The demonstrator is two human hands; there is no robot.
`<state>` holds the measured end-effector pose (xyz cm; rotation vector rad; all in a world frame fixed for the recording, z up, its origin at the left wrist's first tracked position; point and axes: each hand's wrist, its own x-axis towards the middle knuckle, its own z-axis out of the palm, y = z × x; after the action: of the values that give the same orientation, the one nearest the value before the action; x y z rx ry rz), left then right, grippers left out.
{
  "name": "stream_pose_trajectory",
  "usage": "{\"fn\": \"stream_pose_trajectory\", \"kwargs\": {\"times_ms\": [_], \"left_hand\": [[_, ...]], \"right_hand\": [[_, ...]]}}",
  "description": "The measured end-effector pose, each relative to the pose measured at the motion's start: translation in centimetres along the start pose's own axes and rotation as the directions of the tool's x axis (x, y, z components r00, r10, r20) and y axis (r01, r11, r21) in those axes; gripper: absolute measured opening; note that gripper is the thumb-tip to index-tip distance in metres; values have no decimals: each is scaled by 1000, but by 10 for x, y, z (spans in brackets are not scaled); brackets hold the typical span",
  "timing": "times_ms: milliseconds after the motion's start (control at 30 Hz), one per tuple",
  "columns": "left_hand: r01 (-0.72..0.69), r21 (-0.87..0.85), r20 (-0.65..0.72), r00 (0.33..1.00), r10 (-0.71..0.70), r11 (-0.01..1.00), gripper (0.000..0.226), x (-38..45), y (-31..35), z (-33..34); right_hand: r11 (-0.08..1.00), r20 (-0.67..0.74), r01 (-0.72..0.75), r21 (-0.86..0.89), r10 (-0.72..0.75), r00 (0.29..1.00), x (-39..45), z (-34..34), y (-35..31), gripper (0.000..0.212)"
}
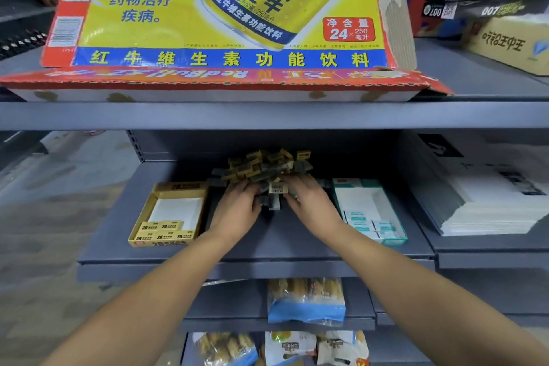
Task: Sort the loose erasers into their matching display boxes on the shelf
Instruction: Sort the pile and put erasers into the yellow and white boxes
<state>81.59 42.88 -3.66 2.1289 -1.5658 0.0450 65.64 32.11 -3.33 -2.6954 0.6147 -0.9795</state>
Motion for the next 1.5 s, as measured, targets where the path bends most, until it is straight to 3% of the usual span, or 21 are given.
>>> {"fn": "stream_pose_trajectory", "kwargs": {"times_ms": [167, 367, 667, 767, 900, 1067, 1300, 1433, 1500], "left_hand": [[-49, -33, -42, 998, 47, 998, 38, -7, 11, 0], [-98, -101, -18, 995, 97, 990, 47, -14, 18, -1], [-195, -127, -46, 981, 191, 973, 35, -12, 22, 0], [-182, -138, -54, 983, 176, 974, 35, -11, 23, -1], [-172, -133, -53, 985, 166, 976, 34, -10, 24, -1], [-154, -128, -62, 987, 147, 980, 34, -10, 25, -1], [-150, -125, -64, 988, 143, 981, 30, -10, 27, -2], [-135, -112, -72, 989, 127, 984, 24, -11, 29, -1], [-150, -107, -48, 988, 146, 983, 24, -10, 29, -1]], "right_hand": [[991, 25, -69, 116, 67, 997, -8, -4, -2, 37], [900, 118, -282, 333, 257, 959, -15, -9, -7, 25], [740, 249, -450, 501, 374, 893, -21, -12, -5, 28], [738, 274, -460, 493, 370, 888, -23, -16, -4, 39], [757, 236, -450, 474, 383, 893, -22, -14, -5, 32], [628, 282, -538, 563, 466, 839, -16, -8, -2, 18], [515, 313, -564, 646, 495, 811, -15, -9, -4, 20], [241, 423, -617, 749, 542, 726, -10, -13, -12, 16], [189, 442, -620, 761, 548, 710, -8, -14, -14, 17]]}}
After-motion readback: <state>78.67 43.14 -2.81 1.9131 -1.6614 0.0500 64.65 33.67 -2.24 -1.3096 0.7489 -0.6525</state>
